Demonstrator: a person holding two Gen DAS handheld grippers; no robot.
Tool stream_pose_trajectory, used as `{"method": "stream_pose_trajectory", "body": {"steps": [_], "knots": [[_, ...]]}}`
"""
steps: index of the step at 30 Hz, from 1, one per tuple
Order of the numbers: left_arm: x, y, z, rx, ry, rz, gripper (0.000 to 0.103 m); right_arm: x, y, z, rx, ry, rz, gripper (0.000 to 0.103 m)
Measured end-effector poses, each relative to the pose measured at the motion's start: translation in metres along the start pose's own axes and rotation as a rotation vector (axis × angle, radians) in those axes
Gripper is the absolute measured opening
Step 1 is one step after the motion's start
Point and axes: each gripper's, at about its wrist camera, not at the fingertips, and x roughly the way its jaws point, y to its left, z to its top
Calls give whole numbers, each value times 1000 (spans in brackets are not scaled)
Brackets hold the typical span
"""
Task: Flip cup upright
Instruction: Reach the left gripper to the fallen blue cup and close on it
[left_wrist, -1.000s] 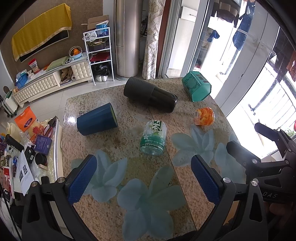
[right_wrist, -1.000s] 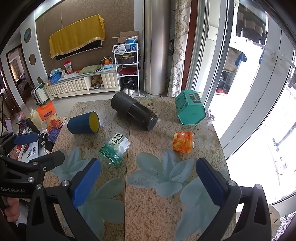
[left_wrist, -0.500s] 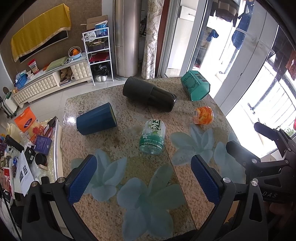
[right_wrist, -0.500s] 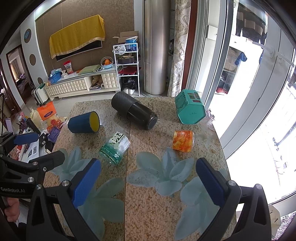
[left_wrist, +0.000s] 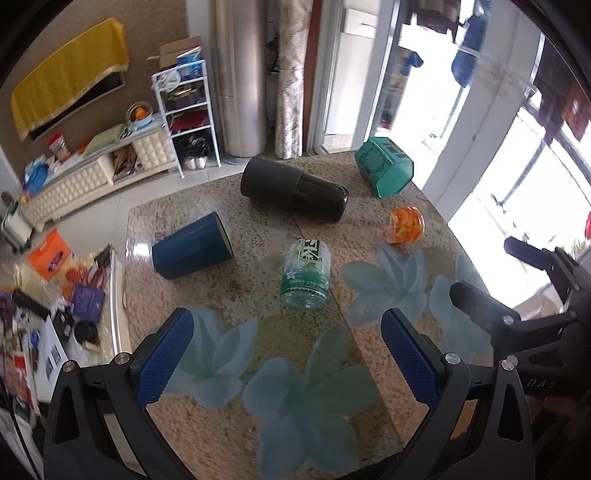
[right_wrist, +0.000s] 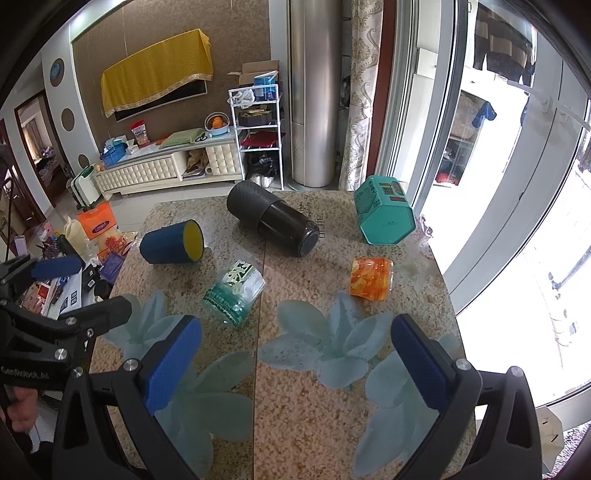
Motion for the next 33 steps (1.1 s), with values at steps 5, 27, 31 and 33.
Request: {"method": "stream_pose_trajectory", "body": {"steps": [5,27,31,33], "knots": [[7,8,5,156,1,31,102,11,2,1,-3,27,19,103],[82,102,77,479,98,11,102,72,-6,-2,-33,229,115,103],[104,114,85,528,137,-13,102,86,-7,-2,-34,265,130,103],[117,118,86,563,147,-24,102,93,-8,-4,-34,284,138,103]]}}
